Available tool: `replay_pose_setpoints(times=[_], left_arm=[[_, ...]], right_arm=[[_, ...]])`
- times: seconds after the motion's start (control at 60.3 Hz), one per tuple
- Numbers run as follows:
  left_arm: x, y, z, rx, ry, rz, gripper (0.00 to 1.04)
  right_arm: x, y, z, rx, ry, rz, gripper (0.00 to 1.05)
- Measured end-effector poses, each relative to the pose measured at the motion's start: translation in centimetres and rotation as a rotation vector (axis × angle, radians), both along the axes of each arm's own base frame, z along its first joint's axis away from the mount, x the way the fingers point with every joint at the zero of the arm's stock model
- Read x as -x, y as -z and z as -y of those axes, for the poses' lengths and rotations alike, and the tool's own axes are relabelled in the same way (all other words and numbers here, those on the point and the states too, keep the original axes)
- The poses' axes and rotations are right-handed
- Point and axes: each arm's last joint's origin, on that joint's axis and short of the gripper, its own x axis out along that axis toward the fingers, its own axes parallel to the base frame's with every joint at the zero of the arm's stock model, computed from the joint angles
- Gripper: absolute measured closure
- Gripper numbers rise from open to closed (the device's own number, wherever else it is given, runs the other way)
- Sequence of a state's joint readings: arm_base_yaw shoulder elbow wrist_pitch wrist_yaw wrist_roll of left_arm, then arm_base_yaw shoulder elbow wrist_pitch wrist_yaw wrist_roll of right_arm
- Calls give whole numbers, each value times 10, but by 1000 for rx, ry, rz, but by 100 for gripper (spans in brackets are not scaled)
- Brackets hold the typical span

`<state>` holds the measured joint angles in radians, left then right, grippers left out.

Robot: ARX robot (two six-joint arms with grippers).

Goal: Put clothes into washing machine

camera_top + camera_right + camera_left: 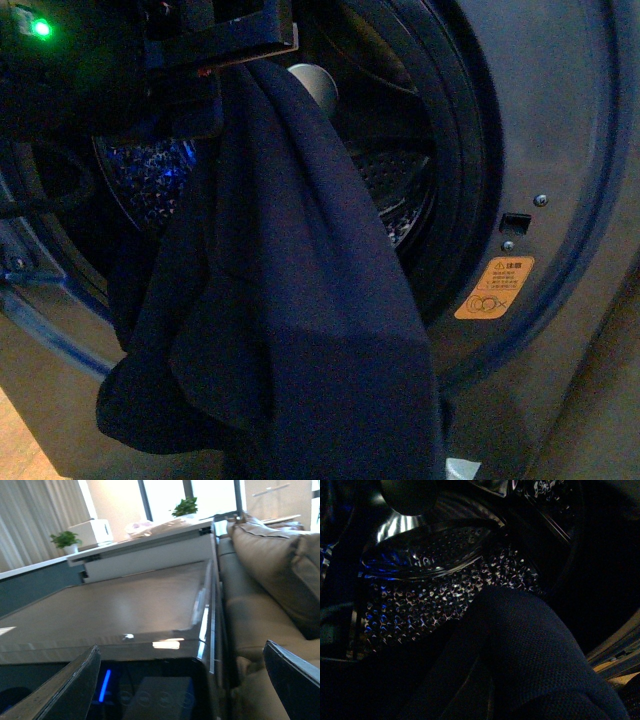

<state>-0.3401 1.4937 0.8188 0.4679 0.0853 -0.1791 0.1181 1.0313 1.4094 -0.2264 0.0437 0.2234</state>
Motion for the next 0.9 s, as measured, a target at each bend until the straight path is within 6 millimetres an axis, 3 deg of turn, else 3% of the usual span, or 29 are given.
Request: replay_pose_setpoints(times=[0.166, 0.216, 0.282, 0.514, 0.697, 0.896], left_arm=[[-11, 20, 3, 0, -24, -31, 98], [-16, 30, 6, -1, -35, -48, 98], [-22, 45, 11, -4, -42, -75, 98], [-43, 65, 21, -17, -69, -106, 98], [-64, 80, 26, -32, -102, -126, 98], [-100, 95, 29, -89, -179, -132, 98]], right_arm=[[-1, 33, 3, 0, 37, -70, 8], [5, 44, 4, 76, 71, -112, 17], [19, 77, 7, 166, 82, -105, 35], [34, 161, 20, 221, 92, -120, 74], [42, 208, 20, 231, 88, -141, 103], [53, 249, 20, 232, 88, -143, 102]])
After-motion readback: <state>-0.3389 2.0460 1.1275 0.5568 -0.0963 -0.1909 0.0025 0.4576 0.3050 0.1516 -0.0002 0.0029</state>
